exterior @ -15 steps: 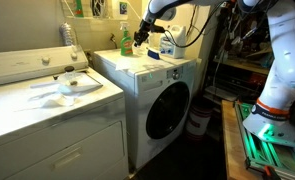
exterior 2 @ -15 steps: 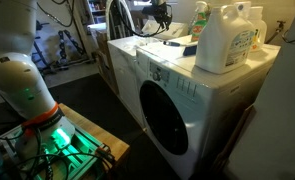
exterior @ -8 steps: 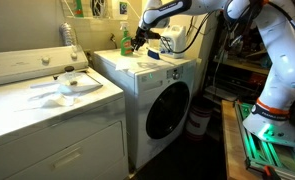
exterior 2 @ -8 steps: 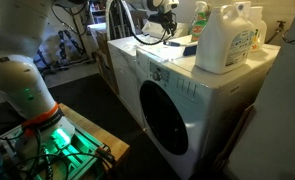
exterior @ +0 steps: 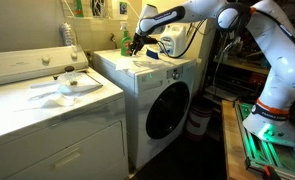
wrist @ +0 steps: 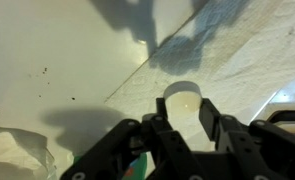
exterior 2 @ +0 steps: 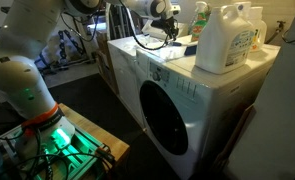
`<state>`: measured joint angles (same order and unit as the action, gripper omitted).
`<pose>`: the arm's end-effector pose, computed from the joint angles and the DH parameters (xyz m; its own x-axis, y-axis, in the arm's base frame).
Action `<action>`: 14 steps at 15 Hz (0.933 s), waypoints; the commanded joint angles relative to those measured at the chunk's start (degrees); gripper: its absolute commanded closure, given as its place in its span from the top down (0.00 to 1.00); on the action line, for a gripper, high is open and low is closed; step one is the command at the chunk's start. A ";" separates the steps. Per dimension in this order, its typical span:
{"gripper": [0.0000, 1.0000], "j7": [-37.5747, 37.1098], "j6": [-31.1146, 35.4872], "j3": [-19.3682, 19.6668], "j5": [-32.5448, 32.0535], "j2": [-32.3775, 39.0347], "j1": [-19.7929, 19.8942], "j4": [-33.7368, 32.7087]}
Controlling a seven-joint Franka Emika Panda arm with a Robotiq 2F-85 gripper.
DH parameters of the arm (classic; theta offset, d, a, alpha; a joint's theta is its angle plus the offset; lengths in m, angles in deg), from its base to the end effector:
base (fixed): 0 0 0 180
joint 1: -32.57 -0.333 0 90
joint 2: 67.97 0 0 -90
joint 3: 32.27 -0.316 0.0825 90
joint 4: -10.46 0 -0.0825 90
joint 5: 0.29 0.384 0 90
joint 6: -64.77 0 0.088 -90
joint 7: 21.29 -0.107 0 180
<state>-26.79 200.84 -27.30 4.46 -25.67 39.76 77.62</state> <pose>0.7765 -0.1438 0.4061 0.8454 -0.2938 0.4460 -0.2978 -0.9525 -0.0629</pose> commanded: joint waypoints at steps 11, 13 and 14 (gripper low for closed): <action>0.92 -7.29 -9.42 2.86 -3.80 1.44 -2.09 -6.39; 1.00 -10.68 -17.08 3.74 -4.67 -1.13 -3.10 -6.49; 1.00 -10.56 -21.38 3.53 -4.13 -2.66 -3.36 -6.17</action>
<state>-33.75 189.57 -25.10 1.57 -24.31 38.10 70.62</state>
